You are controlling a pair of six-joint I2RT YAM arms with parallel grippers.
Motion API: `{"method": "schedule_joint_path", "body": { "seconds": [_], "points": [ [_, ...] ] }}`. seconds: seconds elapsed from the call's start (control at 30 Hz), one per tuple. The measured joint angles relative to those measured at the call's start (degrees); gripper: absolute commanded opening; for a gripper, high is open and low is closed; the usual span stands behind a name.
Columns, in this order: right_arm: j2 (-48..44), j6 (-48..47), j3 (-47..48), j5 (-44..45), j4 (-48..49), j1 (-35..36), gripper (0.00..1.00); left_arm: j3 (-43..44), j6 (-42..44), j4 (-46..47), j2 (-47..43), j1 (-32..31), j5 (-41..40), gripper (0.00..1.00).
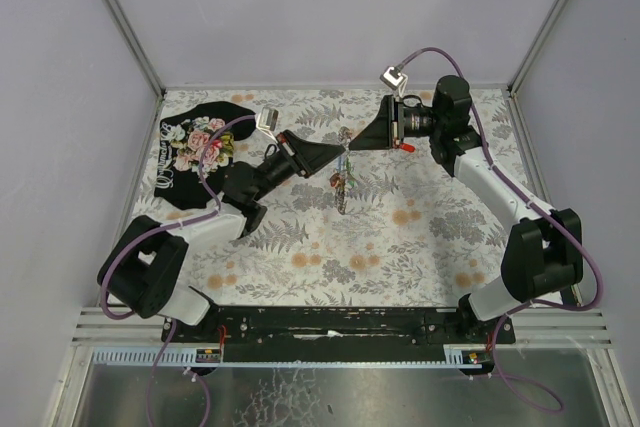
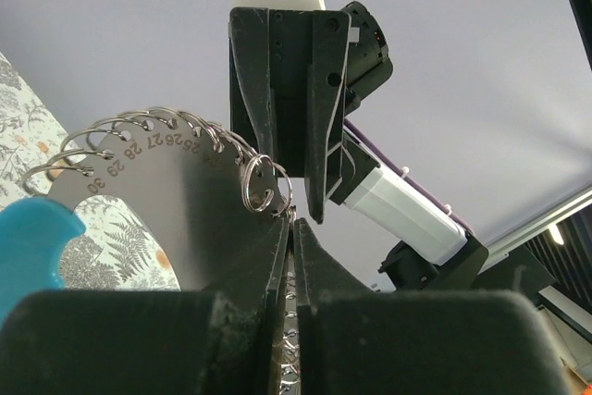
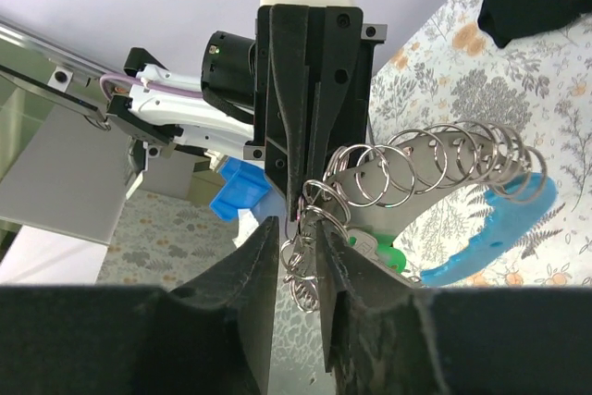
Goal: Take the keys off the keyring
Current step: Remove the key from the keyring.
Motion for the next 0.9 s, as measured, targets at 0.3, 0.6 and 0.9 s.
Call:
{"method": "schedule_joint_path", "body": {
  "seconds": [0.3, 0.6, 0.9],
  "points": [
    [-1.4, 4.7, 0.0, -1.7, 8.9, -1.7, 0.4, 0.0, -3.2, 3.2, 0.2, 0.1, 1.4, 0.0],
    [-5.8, -1.3, 0.0, -5.9, 8.9, -4.1, 0.4, 0.1, -5.9, 6.6, 0.9, 0.9, 3.8, 0.0],
    [-7.4, -7.7, -0.1, -10.4, 7.2, -4.1, 0.41, 0.8, -9.7, 10.9, 3.3, 1.5, 5.6, 0.0]
  ]
}}
